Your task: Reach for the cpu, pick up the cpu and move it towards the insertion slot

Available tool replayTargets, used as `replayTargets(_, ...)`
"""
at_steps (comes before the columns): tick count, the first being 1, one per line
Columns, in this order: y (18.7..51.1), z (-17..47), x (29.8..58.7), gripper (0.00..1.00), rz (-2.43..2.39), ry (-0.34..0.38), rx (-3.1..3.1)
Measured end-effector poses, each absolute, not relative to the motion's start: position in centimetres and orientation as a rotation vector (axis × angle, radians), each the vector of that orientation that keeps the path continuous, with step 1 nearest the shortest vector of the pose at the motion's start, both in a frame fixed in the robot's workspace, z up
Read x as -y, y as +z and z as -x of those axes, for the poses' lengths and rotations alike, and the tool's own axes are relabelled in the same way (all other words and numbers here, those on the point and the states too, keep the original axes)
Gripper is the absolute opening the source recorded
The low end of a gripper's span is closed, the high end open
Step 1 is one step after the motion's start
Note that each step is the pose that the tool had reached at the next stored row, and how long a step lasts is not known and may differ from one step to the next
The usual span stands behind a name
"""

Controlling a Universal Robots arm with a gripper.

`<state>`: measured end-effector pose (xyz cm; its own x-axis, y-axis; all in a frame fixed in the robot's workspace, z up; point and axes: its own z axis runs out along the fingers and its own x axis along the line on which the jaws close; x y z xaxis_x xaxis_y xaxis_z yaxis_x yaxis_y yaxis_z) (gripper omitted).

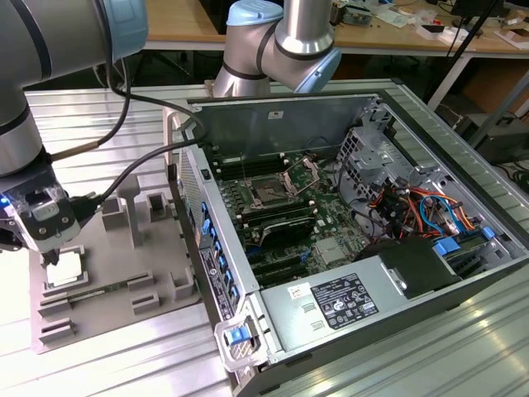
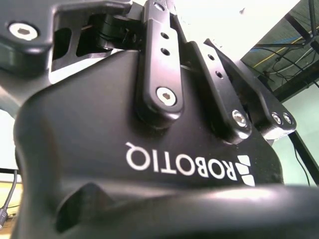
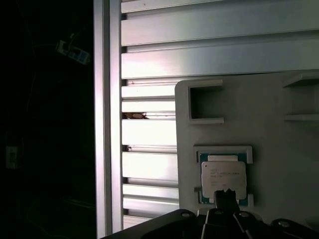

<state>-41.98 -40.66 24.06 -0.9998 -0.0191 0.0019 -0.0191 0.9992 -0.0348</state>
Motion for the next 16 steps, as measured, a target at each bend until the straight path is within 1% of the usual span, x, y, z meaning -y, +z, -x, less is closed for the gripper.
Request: replayTargets(16, 23.18, 41.97, 40.66, 0.11, -0.03, 0.055, 3.139)
